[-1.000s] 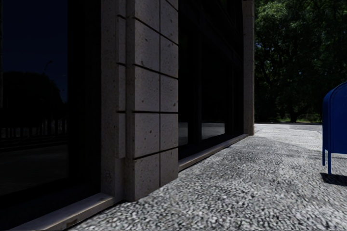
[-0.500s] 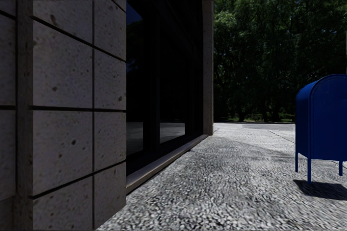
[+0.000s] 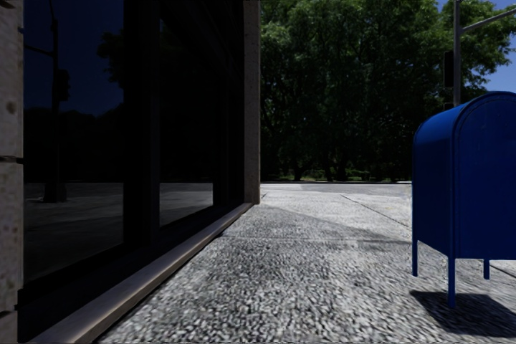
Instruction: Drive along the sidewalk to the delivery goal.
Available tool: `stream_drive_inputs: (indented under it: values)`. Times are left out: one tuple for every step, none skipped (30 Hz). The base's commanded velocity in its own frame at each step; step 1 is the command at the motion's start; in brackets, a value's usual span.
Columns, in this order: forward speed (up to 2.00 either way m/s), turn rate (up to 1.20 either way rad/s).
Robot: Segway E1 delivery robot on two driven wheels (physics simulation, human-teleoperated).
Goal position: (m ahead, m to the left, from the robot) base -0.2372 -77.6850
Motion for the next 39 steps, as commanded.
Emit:
stream_drive_inputs:
  values:
    - [2.00,-0.47]
    - [2.00,-0.45]
    - [2.00,-0.34]
    - [2.00,-0.19]
    - [2.00,0.00]
    - [2.00,0.00]
    - [2.00,0.00]
    - [2.00,0.00]
    - [2.00,0.00]
    - [2.00,0.00]
    - [2.00,0.00]
    - [2.00,0.00]
    - [2.00,0.00]
    - [2.00,0.00]
    - [2.00,0.00]
    - [2.00,0.00]
    - [2.00,0.00]
    - [2.00,0.00]
    - [2.00,-0.05]
    - [2.00,-0.21]
    - [2.00,-0.21]
    - [2.00,-0.26]
    - [2.00,-0.28]
    - [2.00,-0.32]
    - [2.00,-0.42]
    - [2.00,-0.52]
    - [2.00,-0.56]
    - [2.00,-0.56]
    - [2.00,-0.58]
    - [2.00,-0.58]
    - [2.00,-0.58]
    - [2.00,-0.58]
    - [2.00,-0.58]
    - [2.00,-0.58]
    - [2.00,-0.58]
    - [2.00,-0.58]
    - [2.00,-0.58]
    - [2.00,-0.58]
    - [2.00,-0.58]
